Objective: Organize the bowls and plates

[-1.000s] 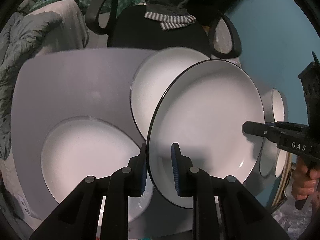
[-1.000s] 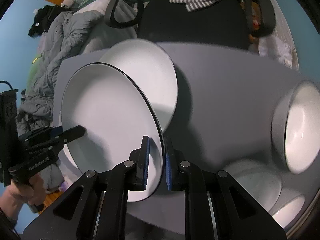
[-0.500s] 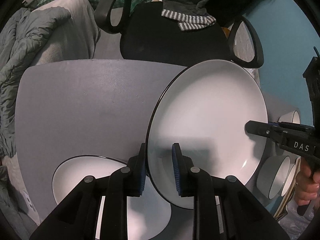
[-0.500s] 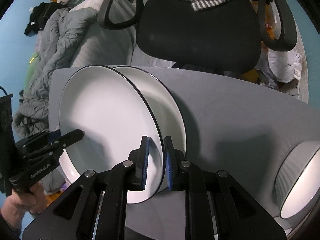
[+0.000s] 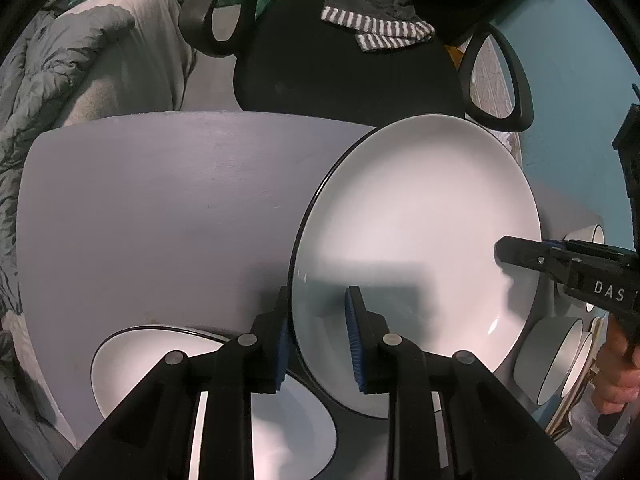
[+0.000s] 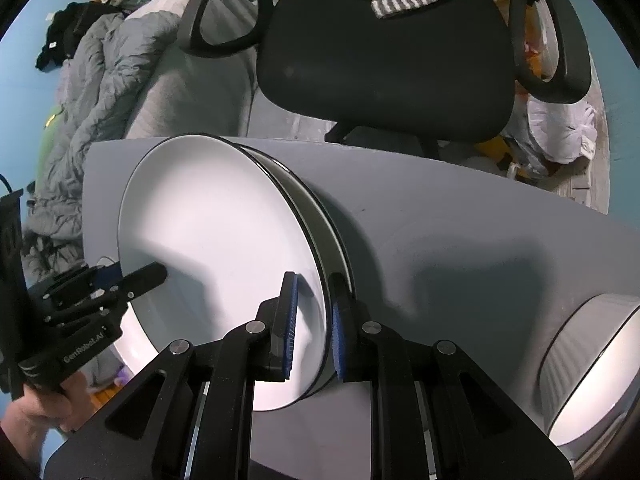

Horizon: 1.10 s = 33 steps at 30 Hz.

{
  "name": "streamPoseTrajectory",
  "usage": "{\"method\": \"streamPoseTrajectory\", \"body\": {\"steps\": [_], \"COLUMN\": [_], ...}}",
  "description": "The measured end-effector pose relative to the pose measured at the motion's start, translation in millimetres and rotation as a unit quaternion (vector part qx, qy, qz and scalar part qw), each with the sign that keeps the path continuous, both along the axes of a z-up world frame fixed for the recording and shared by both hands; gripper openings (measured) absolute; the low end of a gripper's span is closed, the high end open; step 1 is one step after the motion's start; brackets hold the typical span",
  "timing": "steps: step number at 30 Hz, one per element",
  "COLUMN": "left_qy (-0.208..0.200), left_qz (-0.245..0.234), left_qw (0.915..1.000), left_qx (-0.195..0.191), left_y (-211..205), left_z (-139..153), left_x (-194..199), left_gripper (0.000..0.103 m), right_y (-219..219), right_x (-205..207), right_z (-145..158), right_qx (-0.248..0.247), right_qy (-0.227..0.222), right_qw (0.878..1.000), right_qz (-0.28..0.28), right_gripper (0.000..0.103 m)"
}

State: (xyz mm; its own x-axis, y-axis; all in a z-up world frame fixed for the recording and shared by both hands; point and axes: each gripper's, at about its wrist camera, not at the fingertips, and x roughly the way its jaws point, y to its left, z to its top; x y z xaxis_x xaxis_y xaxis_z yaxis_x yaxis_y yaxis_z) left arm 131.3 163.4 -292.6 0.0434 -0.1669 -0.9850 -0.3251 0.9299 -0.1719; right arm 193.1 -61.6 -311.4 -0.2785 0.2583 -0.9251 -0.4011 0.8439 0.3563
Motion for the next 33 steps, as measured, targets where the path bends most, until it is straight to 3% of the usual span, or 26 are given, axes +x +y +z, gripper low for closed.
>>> {"method": "streamPoseTrajectory", "body": {"steps": [4,15,24,33], "left_qy": [-0.001,-0.005,-0.012,-0.032], "left_qz": [-0.010,-0.008,0.010,0.017], "left_qw": [1.0000,0.9999,0.9999,0.9992], "left_qx": [0.000,0.006,-0.004,-0.013], "left_y": [-1.4,3.1,6.5,7.5], "left_z": [-0.8,6.0,10.4,24.8], "left_x": [-0.9,-4.8,-16.5,-36.0], "left_gripper": [0.025,0.034,0.038,0.044], "right_y": [2.2,5.5,5.2,3.9], "right_x": [3.1,6.1,-3.6,-7.6], "right_z": [-2.2,-4.0,4.4,9.7], "right_qx": [-0.005,-0.043,-0.046,-0.056], "right_qy": [0.024,0.055,0.041,0.035], "right_qw": [1.000,0.997,0.998,0.997], "right_qz": [-0.013,-0.030,-0.034,-0.045], "right_gripper": [0.026,0.034,0.047,0.049]}}
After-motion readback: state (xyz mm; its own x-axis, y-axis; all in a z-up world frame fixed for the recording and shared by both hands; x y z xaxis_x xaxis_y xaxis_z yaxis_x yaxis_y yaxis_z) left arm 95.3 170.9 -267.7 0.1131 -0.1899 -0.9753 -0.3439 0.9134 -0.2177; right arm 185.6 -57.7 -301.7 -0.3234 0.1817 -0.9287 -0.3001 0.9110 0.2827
